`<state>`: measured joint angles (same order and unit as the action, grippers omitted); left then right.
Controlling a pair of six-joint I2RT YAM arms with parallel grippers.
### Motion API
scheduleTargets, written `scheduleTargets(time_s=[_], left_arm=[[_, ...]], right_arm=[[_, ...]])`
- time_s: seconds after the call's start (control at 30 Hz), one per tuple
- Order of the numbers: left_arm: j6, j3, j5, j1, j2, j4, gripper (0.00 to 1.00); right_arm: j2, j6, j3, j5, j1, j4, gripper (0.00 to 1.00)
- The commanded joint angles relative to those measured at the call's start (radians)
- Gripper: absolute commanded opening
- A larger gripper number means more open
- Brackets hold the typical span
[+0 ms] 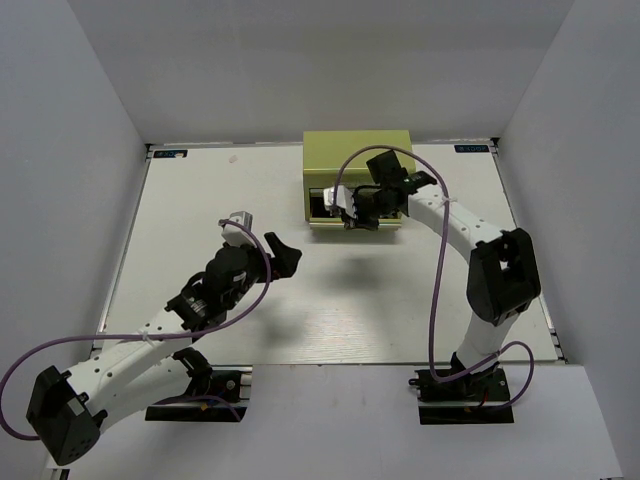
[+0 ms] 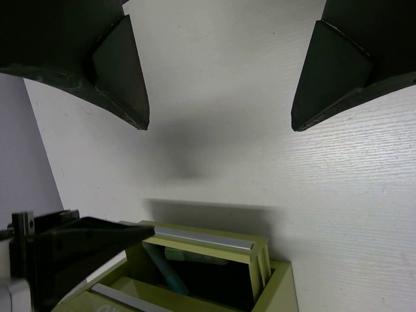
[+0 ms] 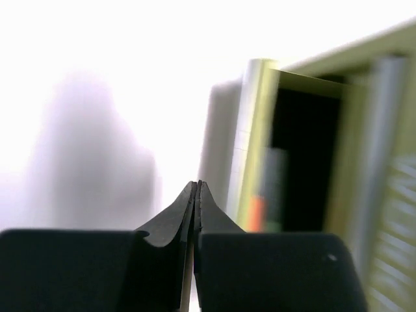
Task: Sort the stationery into containers
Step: Place the stationery into the container, then close the drawer
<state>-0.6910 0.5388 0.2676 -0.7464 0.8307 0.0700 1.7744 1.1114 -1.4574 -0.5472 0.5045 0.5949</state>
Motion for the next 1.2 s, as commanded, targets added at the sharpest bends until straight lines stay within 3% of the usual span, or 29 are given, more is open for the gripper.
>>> scheduleTargets(time_s=[0.0,0.17,0.37,0.6,0.87,1.17], left_arm=[[0.034,0.046,-0.027,-0.004,0.016,-0.024,1.0],[0.034,0.046,-0.027,-0.004,0.016,-0.024,1.0],[0.034,0.047,-0.027,-0.004,0.025,-0.035,1.0],[0.025,0.056,-0.027,-0.004,0.044,-0.035,1.0],[0.016,0.056,-0.027,-0.004,0.044,-0.035,1.0],[0.007,0.047,-0.027,-0.004,0.033,-0.026,1.0]], right_arm=[[0.022,0.125,0.003,-0.129,0.014,0.195,0.0],[0.031,0.078,0.08,-0.039,0.026,0.123,0.0],[0.089,-0.12,0.129,0.287,0.043,-0.246,0.0],[0.123,-0.18,0.138,0.489,0.04,-0.538,0.0],[0.191,-0.182,0.063,0.604,0.026,-0.581,0.0],[0.151,-0.208,0.051,0.557,0.028,-0.495,0.02]])
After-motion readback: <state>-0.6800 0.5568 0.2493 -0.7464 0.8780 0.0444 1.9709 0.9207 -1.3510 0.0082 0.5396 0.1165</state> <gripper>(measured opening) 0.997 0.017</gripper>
